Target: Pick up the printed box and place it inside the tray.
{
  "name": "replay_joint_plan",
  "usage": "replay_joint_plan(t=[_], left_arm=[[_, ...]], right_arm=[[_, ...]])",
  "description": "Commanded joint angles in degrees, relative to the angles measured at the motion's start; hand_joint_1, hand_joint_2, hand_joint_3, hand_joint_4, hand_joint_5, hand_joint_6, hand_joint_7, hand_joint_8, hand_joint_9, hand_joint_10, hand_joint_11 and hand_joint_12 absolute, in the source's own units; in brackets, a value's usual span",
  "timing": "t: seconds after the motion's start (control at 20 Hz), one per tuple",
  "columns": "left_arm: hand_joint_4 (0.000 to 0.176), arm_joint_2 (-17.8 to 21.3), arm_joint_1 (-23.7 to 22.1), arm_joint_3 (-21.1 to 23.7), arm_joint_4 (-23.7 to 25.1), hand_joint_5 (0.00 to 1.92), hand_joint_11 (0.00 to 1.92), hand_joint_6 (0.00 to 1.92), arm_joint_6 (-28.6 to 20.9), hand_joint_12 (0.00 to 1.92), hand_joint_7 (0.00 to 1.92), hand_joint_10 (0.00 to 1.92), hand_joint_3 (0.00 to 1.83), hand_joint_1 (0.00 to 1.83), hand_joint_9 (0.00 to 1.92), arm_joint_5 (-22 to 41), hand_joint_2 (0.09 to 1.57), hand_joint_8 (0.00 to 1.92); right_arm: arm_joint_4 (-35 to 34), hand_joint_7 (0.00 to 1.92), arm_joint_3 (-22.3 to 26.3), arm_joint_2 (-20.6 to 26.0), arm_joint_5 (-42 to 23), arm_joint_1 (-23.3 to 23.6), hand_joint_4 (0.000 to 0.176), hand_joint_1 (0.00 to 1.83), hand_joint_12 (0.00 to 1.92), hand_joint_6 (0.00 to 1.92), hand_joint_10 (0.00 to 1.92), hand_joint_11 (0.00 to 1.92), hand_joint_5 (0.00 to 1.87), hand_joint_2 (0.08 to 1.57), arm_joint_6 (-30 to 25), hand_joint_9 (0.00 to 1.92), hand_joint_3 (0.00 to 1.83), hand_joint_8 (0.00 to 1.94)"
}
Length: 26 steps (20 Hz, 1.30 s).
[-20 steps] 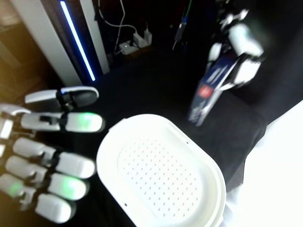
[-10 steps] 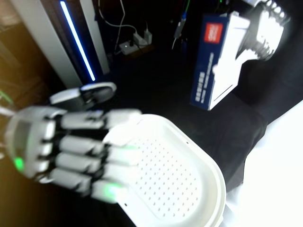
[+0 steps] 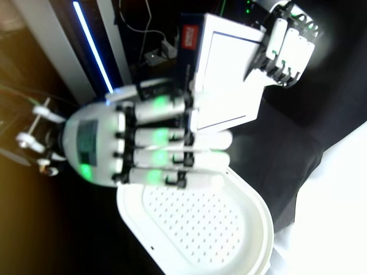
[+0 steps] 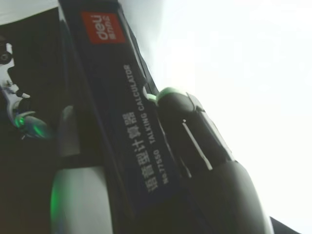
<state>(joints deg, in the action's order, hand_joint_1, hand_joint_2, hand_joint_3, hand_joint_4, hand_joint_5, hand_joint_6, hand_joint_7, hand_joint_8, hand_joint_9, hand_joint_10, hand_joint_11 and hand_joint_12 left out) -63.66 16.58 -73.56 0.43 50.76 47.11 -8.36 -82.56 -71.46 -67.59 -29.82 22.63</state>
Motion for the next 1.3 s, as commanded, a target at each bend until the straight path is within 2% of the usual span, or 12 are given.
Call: replay_joint_plan(t=[0.0,0.35,0.4,0.45,0.55,0.65,0.7,0.9,1.0,1.05,1.1,1.25], left_arm=[[0.0,-0.1,-0.2,-0.2,-0.6,1.0,1.07,0.73,-0.4,1.49,1.05,1.2,0.0,1.28,1.13,8.4,1.1,1.14],[0.0,-3.0,1.5,-1.5,-1.9,1.08,1.01,0.61,-1.5,1.42,1.08,0.99,0.0,1.28,1.13,10.3,1.07,1.07],[0.0,-3.3,1.6,-1.6,-1.9,1.08,0.97,0.61,-1.8,1.44,1.07,0.99,0.0,1.28,1.09,10.3,1.08,1.08],[0.0,-3.4,1.7,-1.8,-1.9,1.07,0.98,0.61,-1.8,1.45,1.08,1.01,0.0,1.28,1.11,10.2,1.08,1.08],[0.0,-3.5,1.8,-1.9,-2.0,1.05,1.02,0.65,-1.8,1.42,1.08,0.98,0.0,1.28,1.13,10.1,1.08,1.07],[0.0,-3.5,1.9,-2.1,-2.6,1.06,1.07,0.64,-1.8,1.39,1.09,0.97,0.0,1.29,1.16,10.1,1.07,1.05],[0.0,-3.5,1.9,-2.1,-2.7,1.08,1.07,0.63,-1.8,1.38,1.11,0.96,0.0,1.29,1.17,10.2,1.07,1.01],[0.0,-3.5,2.1,-2.1,-2.7,1.11,1.03,0.57,-2.0,1.21,1.13,0.78,0.0,1.29,1.17,10.3,1.06,0.96],[0.0,-3.5,2.2,-2.1,-2.7,0.93,0.9,1.02,-2.0,0.95,0.92,0.56,0.0,1.15,1.02,10.4,1.14,0.62],[0.0,-3.5,2.3,-2.1,-2.7,0.42,0.66,0.36,-2.0,0.94,0.49,0.31,0.0,0.37,0.66,10.4,1.01,0.22],[0.0,-3.5,2.5,-2.1,-2.7,0.2,0.34,0.1,-2.2,1.12,0.25,0.13,0.0,0.12,0.42,10.7,0.94,0.05],[0.093,-3.1,2.6,-2.2,-2.3,0.0,0.0,0.0,-2.9,0.49,0.0,0.0,0.0,0.07,0.0,11.3,0.86,0.0]], right_arm=[[-0.9,0.0,-0.3,0.0,-6.2,0.5,0.176,0.58,0.79,0.0,0.0,0.0,0.0,0.87,-0.5,0.0,0.0,0.0],[-3.6,0.06,-0.8,-2.3,-6.2,0.6,0.176,0.65,0.87,0.0,0.03,0.0,0.0,0.89,-0.5,0.2,0.0,0.01],[-3.6,0.25,-0.8,-2.4,-6.2,0.8,0.121,0.71,1.0,0.0,0.07,0.05,0.04,0.86,-0.5,0.41,0.0,0.02],[-3.6,0.7,-0.8,-2.5,-6.2,1.0,0.001,0.92,0.93,0.05,0.14,0.51,0.43,0.87,-0.5,0.8,0.0,0.07],[-3.6,1.41,-0.7,-2.5,-6.4,1.1,0.0,1.17,1.17,0.4,0.41,1.11,1.18,1.0,-0.8,1.42,0.0,0.13],[-3.6,1.46,-0.6,-2.5,-6.7,1.1,0.0,1.19,1.46,0.74,0.88,1.11,1.11,1.06,-0.9,1.3,0.0,0.14],[-3.6,1.27,-0.4,-2.5,-7.2,1.1,0.0,1.27,1.45,0.54,0.88,1.11,1.14,1.04,-0.9,1.27,0.0,0.69],[-3.5,1.23,-0.3,-2.5,-7.2,1.0,0.0,1.29,1.39,0.58,0.86,1.1,1.1,1.04,-0.9,1.28,0.0,0.79],[-3.4,1.23,-0.3,-2.5,-7.2,1.0,0.0,1.29,1.36,0.61,0.84,1.09,1.08,1.04,-0.9,1.27,0.0,0.79],[-3.2,1.23,-0.3,-2.5,-7.2,1.0,0.0,1.29,1.35,0.66,0.82,1.07,1.05,1.05,-0.9,1.27,0.0,0.79],[-2.9,1.2,-0.4,-2.5,-7.2,1.1,0.0,1.29,1.38,0.68,0.81,1.05,1.03,1.06,-0.9,1.26,0.0,0.85],[-1.1,1.15,-1.0,-2.2,-7.1,2.1,0.0,1.29,1.49,0.59,0.93,1.01,1.06,1.07,-0.9,1.24,0.0,0.97]])
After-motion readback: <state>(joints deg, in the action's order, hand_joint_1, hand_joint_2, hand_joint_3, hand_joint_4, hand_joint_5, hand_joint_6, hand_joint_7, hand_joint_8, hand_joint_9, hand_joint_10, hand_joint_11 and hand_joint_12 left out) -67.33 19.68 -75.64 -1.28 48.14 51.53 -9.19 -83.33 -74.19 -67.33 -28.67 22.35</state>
